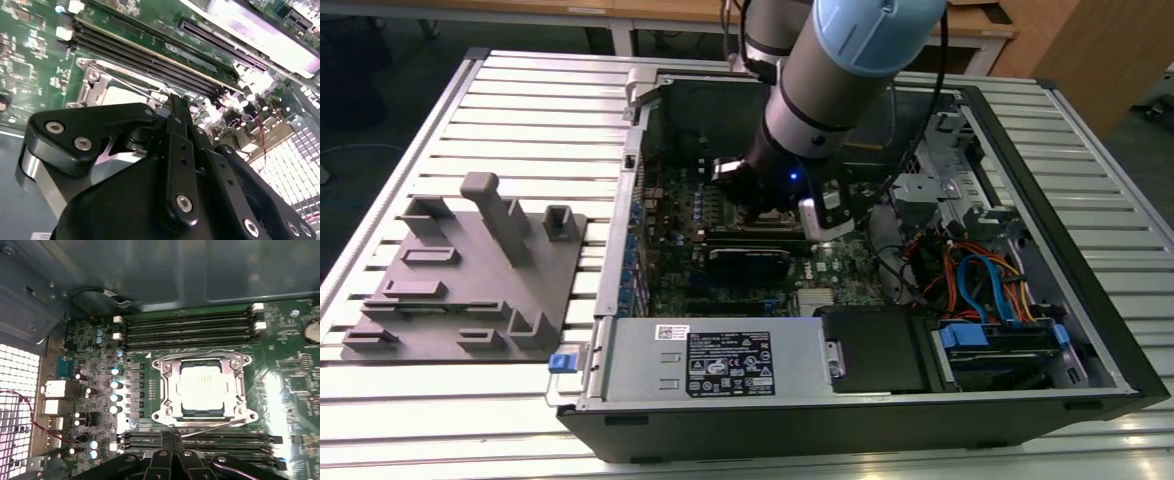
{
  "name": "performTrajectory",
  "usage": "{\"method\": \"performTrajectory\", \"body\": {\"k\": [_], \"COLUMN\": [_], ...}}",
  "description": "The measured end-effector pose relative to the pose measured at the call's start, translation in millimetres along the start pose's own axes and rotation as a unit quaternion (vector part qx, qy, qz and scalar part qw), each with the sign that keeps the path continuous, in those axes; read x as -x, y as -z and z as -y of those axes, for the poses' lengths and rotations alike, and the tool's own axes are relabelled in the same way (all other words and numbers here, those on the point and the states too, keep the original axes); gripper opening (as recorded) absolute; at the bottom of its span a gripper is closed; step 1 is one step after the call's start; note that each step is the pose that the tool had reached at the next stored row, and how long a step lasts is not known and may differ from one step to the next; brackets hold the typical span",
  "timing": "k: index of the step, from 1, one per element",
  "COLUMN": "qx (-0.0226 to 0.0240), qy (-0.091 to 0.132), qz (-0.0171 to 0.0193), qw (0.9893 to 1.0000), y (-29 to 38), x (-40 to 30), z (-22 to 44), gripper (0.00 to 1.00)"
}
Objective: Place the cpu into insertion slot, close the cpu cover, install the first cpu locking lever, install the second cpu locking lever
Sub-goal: 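Install the second cpu locking lever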
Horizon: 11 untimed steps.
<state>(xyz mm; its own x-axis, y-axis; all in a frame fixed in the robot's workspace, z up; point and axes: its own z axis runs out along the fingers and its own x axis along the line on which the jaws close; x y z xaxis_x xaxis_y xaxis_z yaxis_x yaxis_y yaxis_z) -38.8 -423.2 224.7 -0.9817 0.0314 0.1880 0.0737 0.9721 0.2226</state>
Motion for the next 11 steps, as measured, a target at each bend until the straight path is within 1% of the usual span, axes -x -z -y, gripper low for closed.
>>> {"method": "performTrajectory", "body": {"k": [6, 8, 11], "qx": [0.0041, 0.0072, 0.0079], "qy": [0.001, 0.001, 0.001], "qz": [-0.0003, -0.0005, -0.0006], "qw": [1.0000, 1.0000, 1.0000], "y": [-7.9, -9.3, -9.5], "x": [0.8, 1.1, 1.2], "z": [1.8, 2.2, 2.2], "gripper": [0.10, 0.10, 0.10]}}
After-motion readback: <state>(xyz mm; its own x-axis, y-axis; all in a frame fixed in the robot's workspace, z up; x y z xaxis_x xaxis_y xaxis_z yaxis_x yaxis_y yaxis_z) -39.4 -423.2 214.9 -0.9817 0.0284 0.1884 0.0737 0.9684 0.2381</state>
